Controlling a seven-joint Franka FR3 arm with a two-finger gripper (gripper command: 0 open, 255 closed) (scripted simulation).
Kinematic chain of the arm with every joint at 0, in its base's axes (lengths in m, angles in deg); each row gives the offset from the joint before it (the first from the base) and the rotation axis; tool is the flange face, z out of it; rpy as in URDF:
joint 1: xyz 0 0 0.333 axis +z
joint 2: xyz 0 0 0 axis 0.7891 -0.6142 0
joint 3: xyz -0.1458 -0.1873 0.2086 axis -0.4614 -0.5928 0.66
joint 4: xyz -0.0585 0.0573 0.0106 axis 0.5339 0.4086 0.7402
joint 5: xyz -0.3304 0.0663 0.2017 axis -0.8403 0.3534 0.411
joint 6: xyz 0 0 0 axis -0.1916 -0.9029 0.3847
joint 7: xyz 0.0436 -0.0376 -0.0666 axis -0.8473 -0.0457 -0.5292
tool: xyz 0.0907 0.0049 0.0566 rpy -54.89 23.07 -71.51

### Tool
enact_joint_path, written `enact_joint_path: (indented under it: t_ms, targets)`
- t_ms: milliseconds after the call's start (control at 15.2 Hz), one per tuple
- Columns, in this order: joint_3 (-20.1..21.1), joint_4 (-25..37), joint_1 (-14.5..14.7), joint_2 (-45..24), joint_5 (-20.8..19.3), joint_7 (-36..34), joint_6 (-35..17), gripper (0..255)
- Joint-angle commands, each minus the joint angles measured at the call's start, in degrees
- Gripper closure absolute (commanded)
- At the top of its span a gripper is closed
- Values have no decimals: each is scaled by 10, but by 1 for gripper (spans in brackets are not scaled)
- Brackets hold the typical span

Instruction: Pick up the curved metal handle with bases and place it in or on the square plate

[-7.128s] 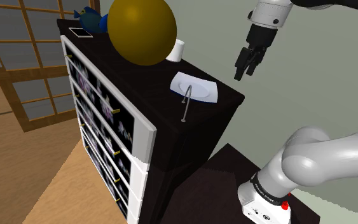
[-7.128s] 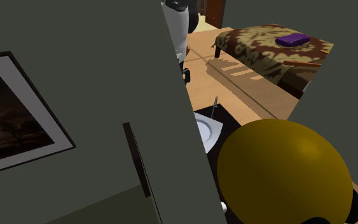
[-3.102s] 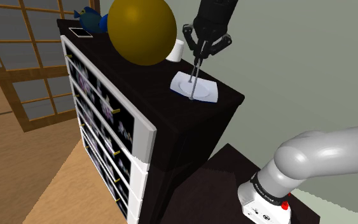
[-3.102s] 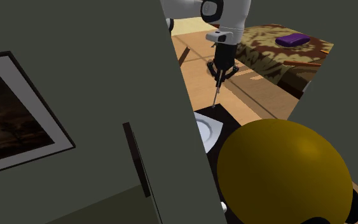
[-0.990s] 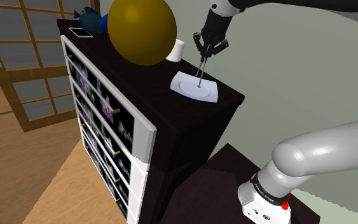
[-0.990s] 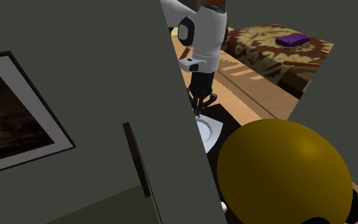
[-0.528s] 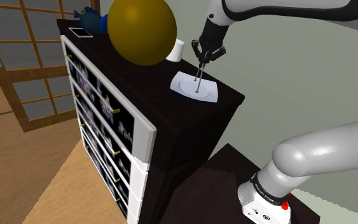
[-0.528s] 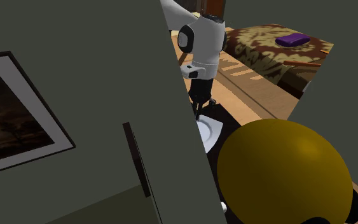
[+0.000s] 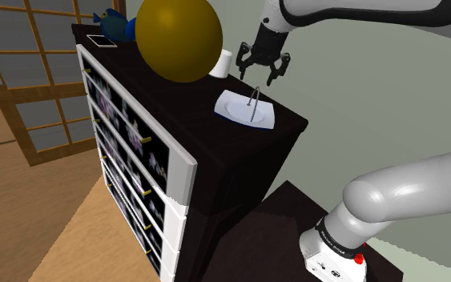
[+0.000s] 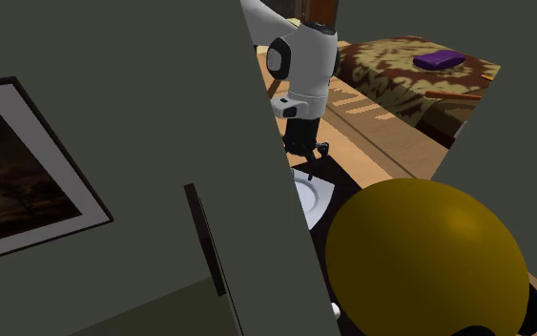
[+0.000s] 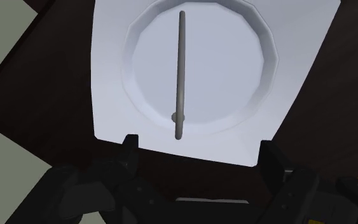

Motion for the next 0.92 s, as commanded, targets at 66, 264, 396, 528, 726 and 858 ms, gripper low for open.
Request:
enact_joint_path:
  t_ms: [66,264,396,528,726,858]
  targets:
    - [0,0,0,0,0,0,0,0]
    - [-1,56,0,2,0,0,58,0]
    - [-1,72,0,1,0,0,73,0]
    - [-1,72,0,1,0,0,73,0]
    - [-1,72,0,1,0,0,73,0]
    - [-1,72,0,1,0,0,73,0]
